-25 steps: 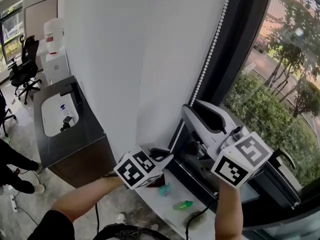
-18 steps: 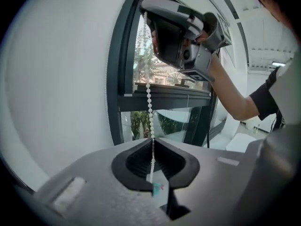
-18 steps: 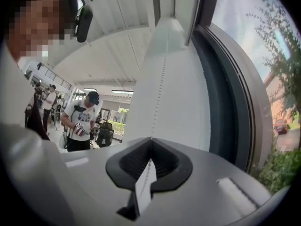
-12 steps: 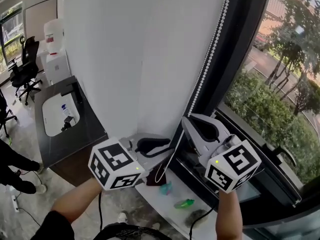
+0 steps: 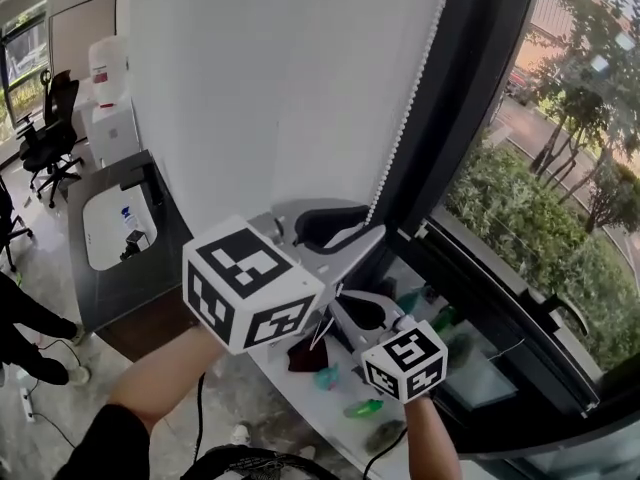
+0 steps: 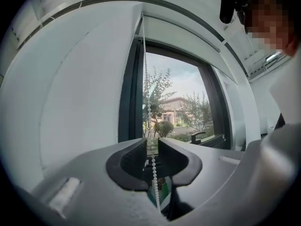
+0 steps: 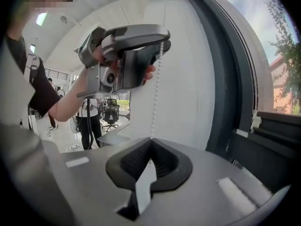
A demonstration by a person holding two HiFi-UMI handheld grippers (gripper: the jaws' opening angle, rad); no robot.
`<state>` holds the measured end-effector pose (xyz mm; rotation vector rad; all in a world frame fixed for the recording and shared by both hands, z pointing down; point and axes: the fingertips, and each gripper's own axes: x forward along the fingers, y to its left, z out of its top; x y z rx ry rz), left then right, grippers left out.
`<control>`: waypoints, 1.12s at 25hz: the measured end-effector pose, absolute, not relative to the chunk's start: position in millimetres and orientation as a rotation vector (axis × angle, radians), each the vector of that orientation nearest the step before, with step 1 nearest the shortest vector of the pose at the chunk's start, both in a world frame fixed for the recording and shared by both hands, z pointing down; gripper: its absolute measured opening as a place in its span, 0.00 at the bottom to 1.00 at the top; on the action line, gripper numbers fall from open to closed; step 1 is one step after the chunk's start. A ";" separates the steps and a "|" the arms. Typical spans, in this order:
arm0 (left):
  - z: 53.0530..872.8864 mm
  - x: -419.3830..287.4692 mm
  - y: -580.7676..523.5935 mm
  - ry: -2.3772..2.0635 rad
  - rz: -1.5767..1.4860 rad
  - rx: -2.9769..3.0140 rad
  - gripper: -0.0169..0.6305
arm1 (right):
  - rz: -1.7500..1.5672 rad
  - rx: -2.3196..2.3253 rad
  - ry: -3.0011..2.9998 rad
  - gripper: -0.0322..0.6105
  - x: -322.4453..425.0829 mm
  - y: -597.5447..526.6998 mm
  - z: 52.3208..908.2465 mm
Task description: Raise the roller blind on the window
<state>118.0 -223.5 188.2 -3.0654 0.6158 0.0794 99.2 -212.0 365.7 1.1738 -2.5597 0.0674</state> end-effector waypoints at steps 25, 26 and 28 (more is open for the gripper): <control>394.2 119.2 -228.0 0.750 -0.476 -3.166 0.04 | 0.125 1.641 -2.669 0.19 132.3 -214.8 287.9; 391.9 115.4 -228.9 0.789 -0.466 -3.144 0.04 | 0.126 1.666 -2.651 0.19 131.7 -213.8 294.0; 387.0 107.5 -228.9 0.874 -0.412 -3.118 0.05 | 0.138 1.709 -2.621 0.18 130.8 -211.2 304.9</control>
